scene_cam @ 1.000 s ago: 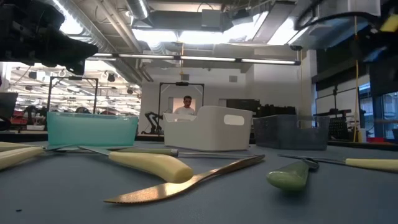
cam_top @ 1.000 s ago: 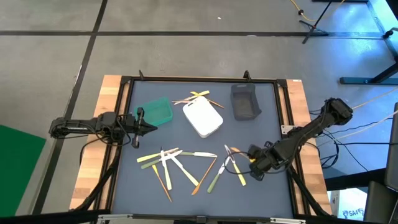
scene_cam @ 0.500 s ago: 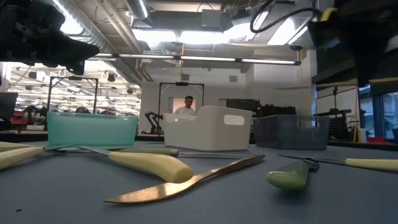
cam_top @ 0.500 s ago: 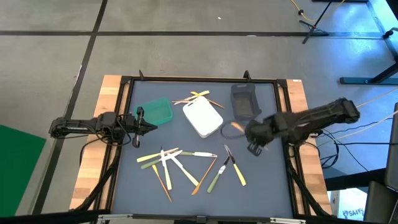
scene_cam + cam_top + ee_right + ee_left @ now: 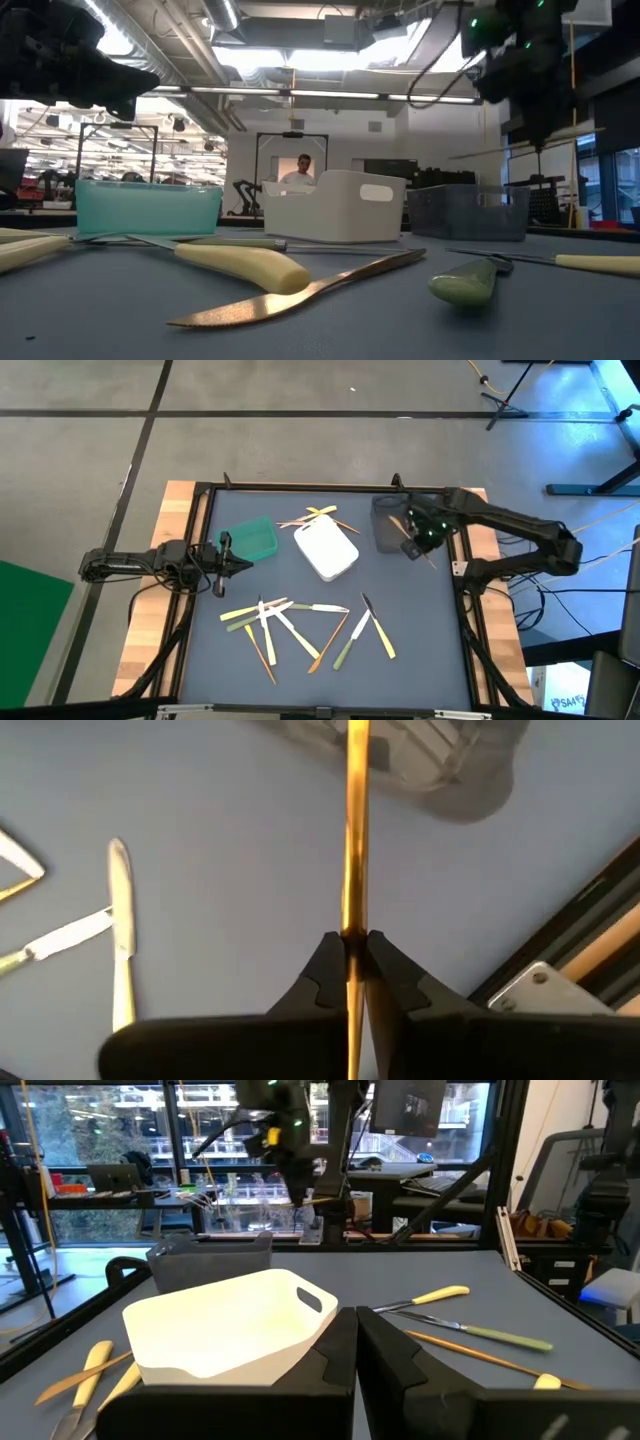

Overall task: Sort silverware by color (type)
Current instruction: Put the right gold table knife into the black bin, then put the bottom left yellow table knife into the green bin

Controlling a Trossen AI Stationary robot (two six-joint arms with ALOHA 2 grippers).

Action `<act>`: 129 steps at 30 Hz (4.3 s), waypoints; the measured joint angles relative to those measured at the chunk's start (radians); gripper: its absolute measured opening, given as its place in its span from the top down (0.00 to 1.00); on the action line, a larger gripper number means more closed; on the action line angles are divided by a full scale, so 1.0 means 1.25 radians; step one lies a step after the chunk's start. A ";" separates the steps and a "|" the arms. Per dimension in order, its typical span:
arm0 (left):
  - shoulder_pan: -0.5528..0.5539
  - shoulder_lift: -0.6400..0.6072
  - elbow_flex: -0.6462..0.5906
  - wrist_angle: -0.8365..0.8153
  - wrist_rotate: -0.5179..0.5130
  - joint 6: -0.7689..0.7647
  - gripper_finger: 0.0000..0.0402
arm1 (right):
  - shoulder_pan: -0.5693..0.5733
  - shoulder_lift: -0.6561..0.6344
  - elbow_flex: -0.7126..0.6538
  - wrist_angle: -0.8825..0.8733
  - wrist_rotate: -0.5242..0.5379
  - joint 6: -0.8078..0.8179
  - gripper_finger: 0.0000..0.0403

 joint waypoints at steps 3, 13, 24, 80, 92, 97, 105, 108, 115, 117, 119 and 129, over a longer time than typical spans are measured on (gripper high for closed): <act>0.000 0.000 0.000 0.000 0.000 0.000 1.00 | -0.074 0.043 0.000 0.003 -0.008 -0.061 0.99; 0.000 0.000 0.000 0.000 0.000 0.000 1.00 | -0.208 0.173 0.000 0.044 -0.050 -0.197 0.99; 0.000 0.000 0.000 0.000 -0.001 0.000 1.00 | -0.262 0.189 0.000 0.058 -0.070 -0.223 0.99; 0.000 0.000 0.000 0.003 -0.019 0.000 1.00 | -0.264 0.284 0.000 0.187 -0.104 -0.303 0.85; 0.000 0.000 0.000 0.009 -0.037 -0.038 1.00 | -0.264 0.284 0.000 0.178 -0.104 -0.301 0.72; 0.000 0.000 0.000 0.059 -0.054 -0.109 0.92 | -0.264 0.284 0.000 0.171 -0.104 -0.301 0.72; 0.000 0.000 0.001 0.197 -0.078 -0.136 0.74 | -0.264 0.259 0.033 0.142 -0.083 -0.304 0.72; 0.000 0.003 0.020 0.197 -0.093 -0.136 0.70 | -0.264 0.237 0.067 0.140 -0.063 -0.304 0.73; 0.000 0.091 0.134 0.180 -0.126 -0.155 0.69 | -0.264 0.188 0.163 0.152 -0.016 -0.305 0.73; 0.000 0.145 0.181 0.154 -0.127 -0.155 0.69 | -0.264 0.170 0.179 0.179 -0.005 -0.306 0.73; 0.000 0.214 0.230 0.137 -0.138 -0.157 0.69 | -0.263 0.151 0.182 0.217 -0.001 -0.319 0.73; -0.008 0.566 0.521 -0.124 -0.142 -0.390 0.69 | -0.192 0.089 0.182 0.351 -0.006 -0.389 0.73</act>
